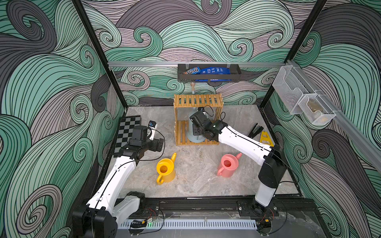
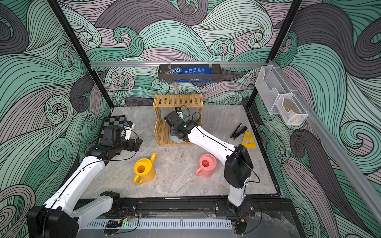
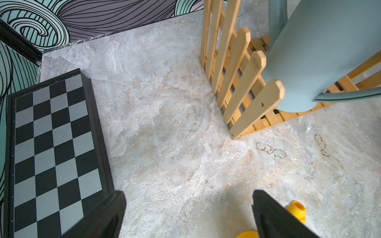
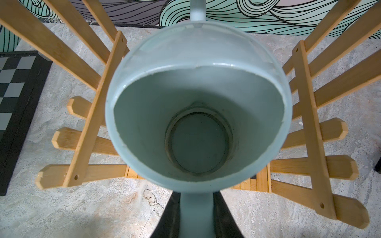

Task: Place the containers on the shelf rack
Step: Place the spray bottle on the shelf.

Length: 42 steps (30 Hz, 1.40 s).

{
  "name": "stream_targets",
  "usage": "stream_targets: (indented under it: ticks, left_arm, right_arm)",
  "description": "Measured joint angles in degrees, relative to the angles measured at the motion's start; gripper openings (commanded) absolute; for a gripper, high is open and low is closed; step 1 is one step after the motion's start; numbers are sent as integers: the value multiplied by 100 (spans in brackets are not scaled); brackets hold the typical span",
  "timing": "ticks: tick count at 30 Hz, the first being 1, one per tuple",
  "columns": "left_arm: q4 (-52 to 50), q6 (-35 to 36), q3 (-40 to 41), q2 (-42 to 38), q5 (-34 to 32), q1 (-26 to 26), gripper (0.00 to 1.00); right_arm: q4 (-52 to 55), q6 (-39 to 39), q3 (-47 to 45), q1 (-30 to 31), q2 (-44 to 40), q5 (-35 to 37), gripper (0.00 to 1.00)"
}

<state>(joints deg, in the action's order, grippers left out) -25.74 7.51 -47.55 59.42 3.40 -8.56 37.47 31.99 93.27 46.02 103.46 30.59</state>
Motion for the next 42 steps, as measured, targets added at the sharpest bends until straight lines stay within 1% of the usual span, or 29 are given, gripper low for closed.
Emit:
stream_targets:
  ticks: [21,24,26,32,42]
  left_arm:
    - [0,0,0,0,-2,0,99]
    - [0,-2,0,0,0,0,99]
    - [0,-2,0,0,0,0,99]
    - [0,-4,0,0,0,0,99]
    - [0,-44,0,9,0,0,99]
  right_arm:
    - [-81,-9,-55,-87,-22,63,22]
    - [-81,-7,-55,-87,-22,63,25]
    - [-79,0,-55,-87,-22,63,28]
    - [-46,28,0,-105,-22,94,44]
    - [109,63,304,11,-28,61,53]
